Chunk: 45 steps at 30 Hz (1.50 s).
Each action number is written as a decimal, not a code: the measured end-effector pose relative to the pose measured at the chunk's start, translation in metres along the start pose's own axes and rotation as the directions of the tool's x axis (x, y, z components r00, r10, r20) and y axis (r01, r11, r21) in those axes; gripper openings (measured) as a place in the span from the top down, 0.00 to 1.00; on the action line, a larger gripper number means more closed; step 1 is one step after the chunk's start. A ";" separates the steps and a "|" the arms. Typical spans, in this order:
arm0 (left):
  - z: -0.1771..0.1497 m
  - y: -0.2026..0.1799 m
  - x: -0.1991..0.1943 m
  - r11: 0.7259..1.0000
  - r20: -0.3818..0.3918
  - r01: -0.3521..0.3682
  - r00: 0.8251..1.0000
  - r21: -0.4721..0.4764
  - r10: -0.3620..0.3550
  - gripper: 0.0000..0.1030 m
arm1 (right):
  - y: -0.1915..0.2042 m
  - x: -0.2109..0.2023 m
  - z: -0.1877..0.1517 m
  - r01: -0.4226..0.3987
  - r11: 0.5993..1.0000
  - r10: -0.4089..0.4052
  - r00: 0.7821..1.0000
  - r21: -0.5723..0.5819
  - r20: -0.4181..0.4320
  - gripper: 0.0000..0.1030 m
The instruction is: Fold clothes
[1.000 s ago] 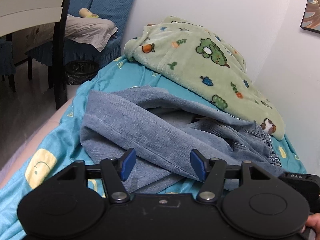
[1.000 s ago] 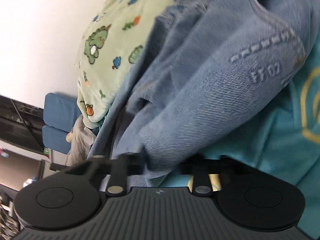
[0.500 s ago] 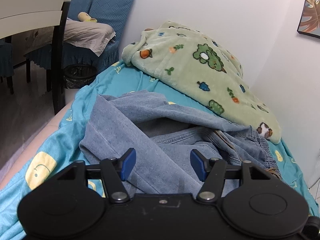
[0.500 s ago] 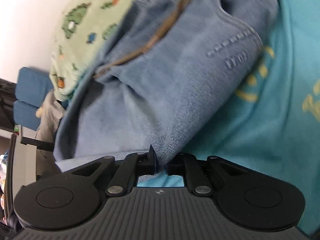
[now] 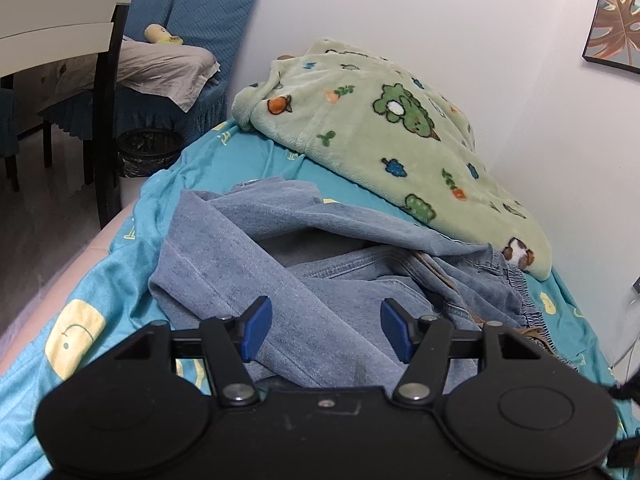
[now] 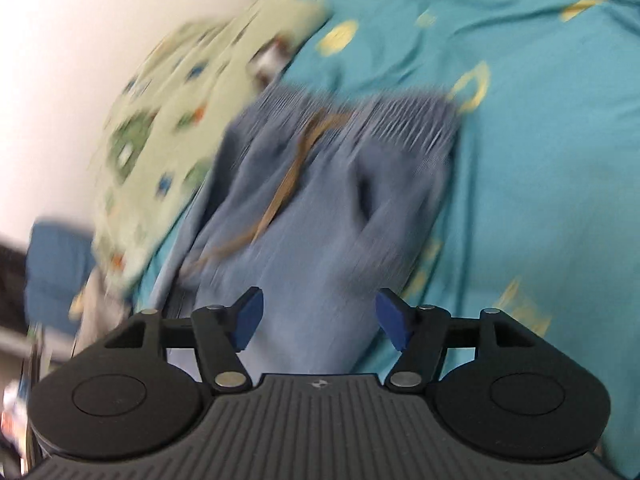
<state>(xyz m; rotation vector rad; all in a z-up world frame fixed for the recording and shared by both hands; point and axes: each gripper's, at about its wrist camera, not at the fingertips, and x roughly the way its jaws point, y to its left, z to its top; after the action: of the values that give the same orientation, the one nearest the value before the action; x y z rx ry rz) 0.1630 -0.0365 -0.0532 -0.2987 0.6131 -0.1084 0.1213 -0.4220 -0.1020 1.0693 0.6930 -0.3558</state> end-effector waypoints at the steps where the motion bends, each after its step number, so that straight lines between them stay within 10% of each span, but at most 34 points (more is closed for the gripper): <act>1: 0.000 -0.001 0.000 1.000 -0.001 0.000 1.000 0.003 0.000 0.45 | -0.005 0.007 0.012 0.024 0.999 -0.025 1.000 0.020 0.016 0.32; 10: -0.006 -0.004 0.010 1.000 -0.025 -0.020 0.999 0.012 0.020 0.45 | -0.058 0.046 0.063 0.083 0.986 -0.089 0.995 0.142 0.040 0.31; 25: -0.011 -0.006 0.026 0.999 -0.061 -0.031 0.998 0.025 0.033 0.44 | -0.020 0.044 0.082 -0.089 0.979 0.125 0.972 -0.182 0.199 0.43; 35: -0.012 -0.009 0.026 0.999 -0.058 -0.031 0.998 0.039 0.034 0.45 | -0.022 0.087 0.068 0.147 0.963 -0.125 0.986 -0.226 0.107 0.27; 41: -0.014 -0.010 0.023 0.999 -0.050 -0.026 0.998 0.042 0.028 0.45 | -0.003 0.062 0.067 0.068 0.969 -0.016 0.977 -0.239 0.212 0.79; 45: -0.017 -0.007 0.020 0.999 -0.046 -0.010 0.999 0.038 0.012 0.45 | 0.004 0.032 0.072 -0.023 0.986 0.072 0.952 -0.164 0.298 0.84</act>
<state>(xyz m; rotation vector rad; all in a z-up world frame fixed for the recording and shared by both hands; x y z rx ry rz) 0.1692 -0.0508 -0.0747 -0.2572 0.6581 -0.1160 0.1723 -0.4827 -0.0995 0.8549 0.4123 -0.4064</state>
